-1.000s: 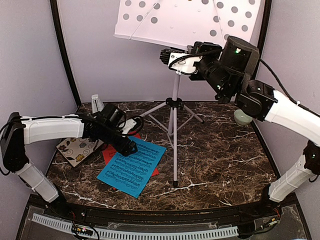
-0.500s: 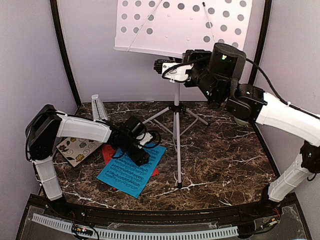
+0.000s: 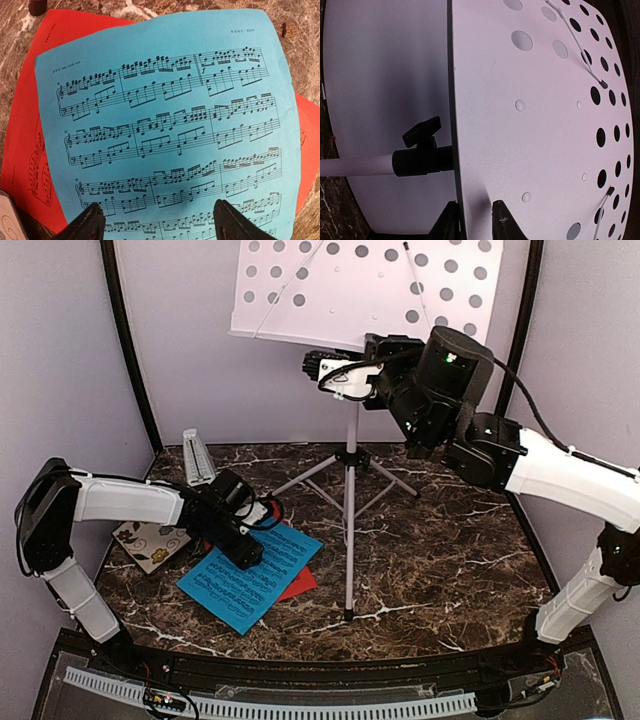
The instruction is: Set up the instrument practice props
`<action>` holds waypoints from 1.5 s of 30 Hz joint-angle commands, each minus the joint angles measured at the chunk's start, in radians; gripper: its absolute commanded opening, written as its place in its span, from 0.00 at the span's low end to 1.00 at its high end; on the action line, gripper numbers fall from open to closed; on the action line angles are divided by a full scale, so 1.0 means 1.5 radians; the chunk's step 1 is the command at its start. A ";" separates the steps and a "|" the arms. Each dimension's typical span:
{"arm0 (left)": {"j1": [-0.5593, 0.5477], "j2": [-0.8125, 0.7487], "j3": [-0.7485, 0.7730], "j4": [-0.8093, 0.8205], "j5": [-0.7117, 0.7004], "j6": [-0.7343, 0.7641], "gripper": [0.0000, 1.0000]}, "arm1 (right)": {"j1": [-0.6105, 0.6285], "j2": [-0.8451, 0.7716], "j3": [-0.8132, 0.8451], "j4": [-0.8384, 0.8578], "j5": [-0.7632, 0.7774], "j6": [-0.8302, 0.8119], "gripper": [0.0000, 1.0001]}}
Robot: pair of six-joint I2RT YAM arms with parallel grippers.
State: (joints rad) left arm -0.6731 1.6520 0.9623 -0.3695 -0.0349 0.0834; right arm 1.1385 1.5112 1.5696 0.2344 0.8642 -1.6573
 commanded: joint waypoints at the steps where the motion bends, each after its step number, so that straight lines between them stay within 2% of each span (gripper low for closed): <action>1: -0.003 -0.039 0.007 -0.003 0.018 0.006 0.78 | 0.005 -0.044 0.020 0.178 -0.009 0.002 0.30; 8: -0.002 -0.057 0.020 0.012 0.039 -0.002 0.78 | 0.004 -0.066 0.000 0.170 -0.018 0.014 0.47; 15: -0.003 -0.111 0.014 0.062 0.076 -0.005 0.82 | 0.029 -0.072 -0.008 0.160 -0.024 0.028 0.80; 24: -0.003 -0.154 0.008 0.109 0.095 -0.017 0.91 | 0.066 -0.085 -0.014 0.109 -0.025 0.073 0.98; 38: -0.003 -0.174 0.019 0.152 0.122 -0.032 0.95 | 0.094 -0.146 -0.040 -0.103 -0.044 0.254 0.98; 45: -0.003 -0.177 0.025 0.171 0.128 -0.042 0.95 | 0.141 -0.172 -0.101 -0.137 -0.049 0.330 0.97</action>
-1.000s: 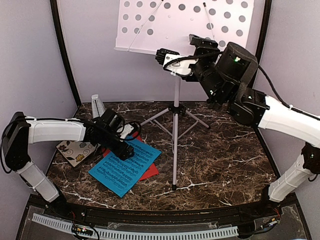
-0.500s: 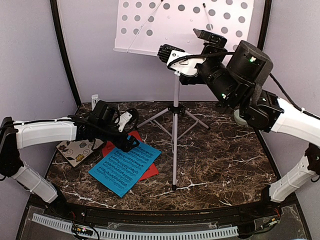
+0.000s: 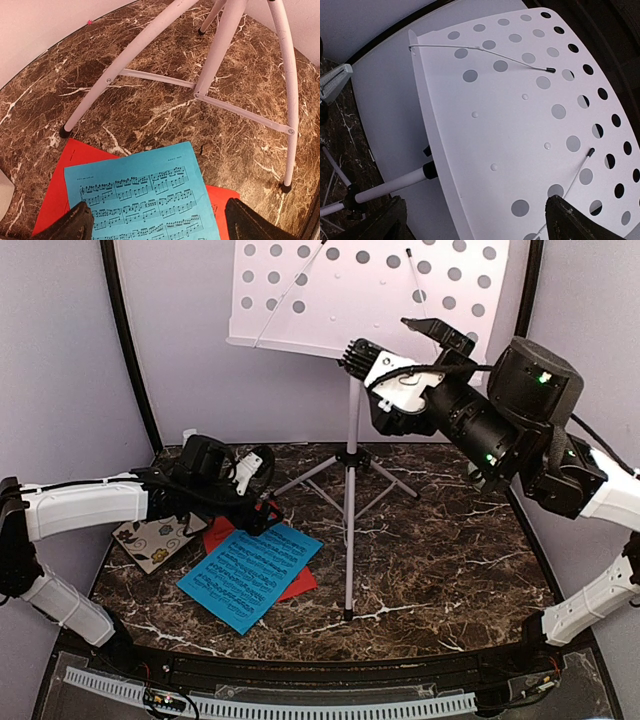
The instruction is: Set up the instrument practice props
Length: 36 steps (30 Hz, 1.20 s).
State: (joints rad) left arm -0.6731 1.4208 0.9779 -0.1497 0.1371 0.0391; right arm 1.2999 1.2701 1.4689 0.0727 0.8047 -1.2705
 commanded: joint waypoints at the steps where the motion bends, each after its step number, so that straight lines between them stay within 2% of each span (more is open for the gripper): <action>1: -0.002 -0.025 0.013 0.031 0.013 -0.016 0.95 | 0.044 -0.013 -0.037 -0.032 -0.010 0.094 0.96; 4: -0.003 -0.035 0.007 0.065 0.025 -0.027 0.94 | 0.078 -0.024 -0.059 -0.045 -0.025 0.181 0.91; 7: -0.002 -0.046 -0.001 0.096 0.044 -0.044 0.94 | 0.093 -0.049 -0.108 -0.031 -0.059 0.316 0.83; 9: -0.002 -0.050 -0.004 0.112 0.053 -0.053 0.93 | 0.092 -0.078 -0.168 0.004 -0.087 0.407 0.75; 11: -0.003 -0.049 -0.005 0.122 0.059 -0.059 0.93 | 0.080 -0.108 -0.264 0.096 -0.088 0.465 0.66; 14: -0.003 -0.048 -0.006 0.129 0.063 -0.065 0.92 | 0.034 -0.146 -0.363 0.164 -0.130 0.586 0.60; 19: -0.003 -0.053 -0.011 0.136 0.067 -0.072 0.91 | -0.085 -0.180 -0.453 0.223 -0.217 0.728 0.57; 25: -0.002 -0.067 -0.026 0.153 0.072 -0.086 0.90 | -0.263 -0.118 -0.434 0.253 -0.405 0.838 0.56; 31: -0.004 -0.088 -0.037 0.147 0.064 -0.088 0.90 | -0.346 -0.011 -0.350 0.258 -0.512 0.873 0.58; 36: -0.004 -0.100 -0.046 0.143 0.060 -0.085 0.90 | -0.373 0.048 -0.307 0.285 -0.576 0.896 0.64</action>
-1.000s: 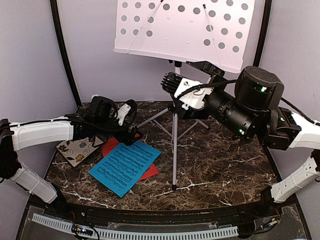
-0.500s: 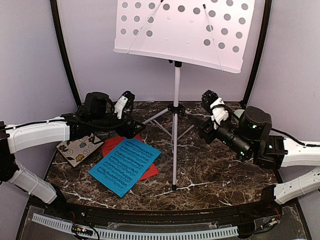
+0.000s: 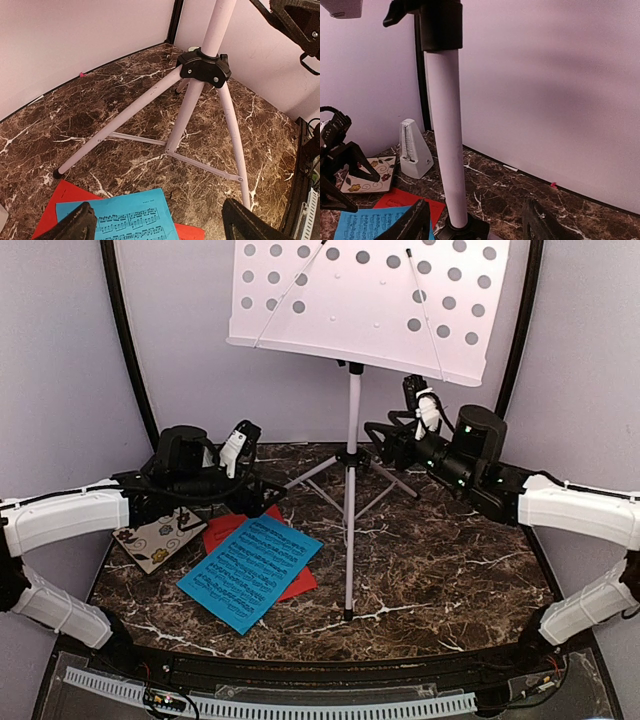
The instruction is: Set up the instrument practice props
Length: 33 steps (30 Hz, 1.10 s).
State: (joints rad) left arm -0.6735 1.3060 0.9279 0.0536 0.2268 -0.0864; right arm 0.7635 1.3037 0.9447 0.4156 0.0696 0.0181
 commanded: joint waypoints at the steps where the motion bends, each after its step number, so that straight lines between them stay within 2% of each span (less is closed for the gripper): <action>1: -0.003 -0.024 -0.014 0.006 0.001 -0.001 0.90 | -0.017 0.036 0.053 0.057 -0.094 0.036 0.64; 7: -0.003 -0.022 -0.018 0.008 0.000 -0.001 0.90 | -0.017 0.101 0.120 0.062 -0.146 0.041 0.62; 12: -0.004 -0.028 -0.030 0.016 0.000 -0.008 0.88 | -0.017 0.140 0.160 0.063 -0.133 0.035 0.54; 20: -0.004 -0.033 -0.036 0.011 -0.002 0.004 0.87 | -0.017 0.168 0.171 0.056 -0.121 0.008 0.27; 26: -0.003 -0.025 -0.026 0.009 -0.001 0.009 0.87 | -0.018 0.169 0.156 0.055 -0.120 -0.003 0.00; 33: -0.004 -0.023 -0.021 0.000 -0.006 0.016 0.87 | -0.019 0.171 0.143 0.049 -0.122 -0.005 0.00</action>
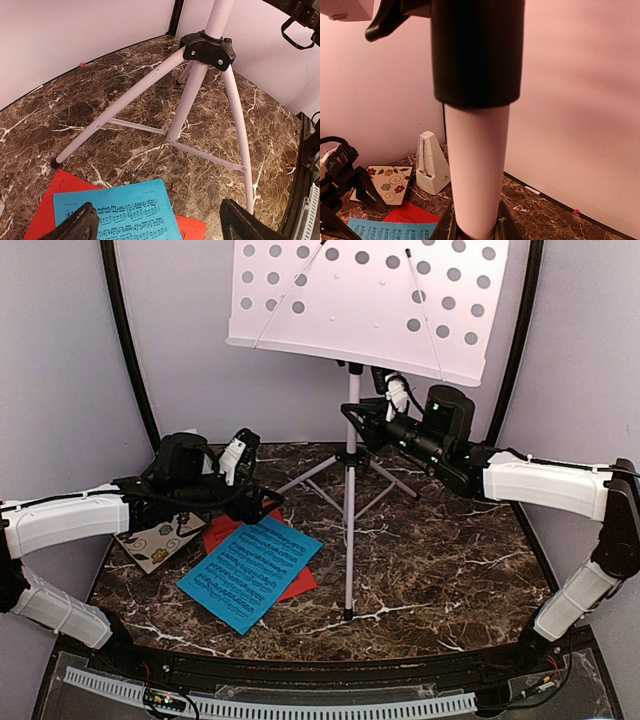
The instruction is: Set up the instrument practice props
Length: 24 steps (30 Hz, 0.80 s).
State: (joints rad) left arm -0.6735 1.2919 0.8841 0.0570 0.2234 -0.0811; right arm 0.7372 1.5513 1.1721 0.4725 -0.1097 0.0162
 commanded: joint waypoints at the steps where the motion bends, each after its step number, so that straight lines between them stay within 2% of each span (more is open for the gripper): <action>1: -0.003 -0.013 0.009 -0.002 -0.004 0.014 0.87 | -0.002 0.007 -0.008 0.008 -0.004 -0.004 0.00; 24: -0.004 0.015 0.009 0.018 0.008 0.013 0.86 | -0.010 0.051 -0.123 -0.001 -0.046 0.018 0.00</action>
State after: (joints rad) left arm -0.6735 1.3163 0.8841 0.0570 0.2222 -0.0639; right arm 0.7254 1.5723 1.0718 0.6701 -0.1513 0.0330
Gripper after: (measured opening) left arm 0.863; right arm 0.169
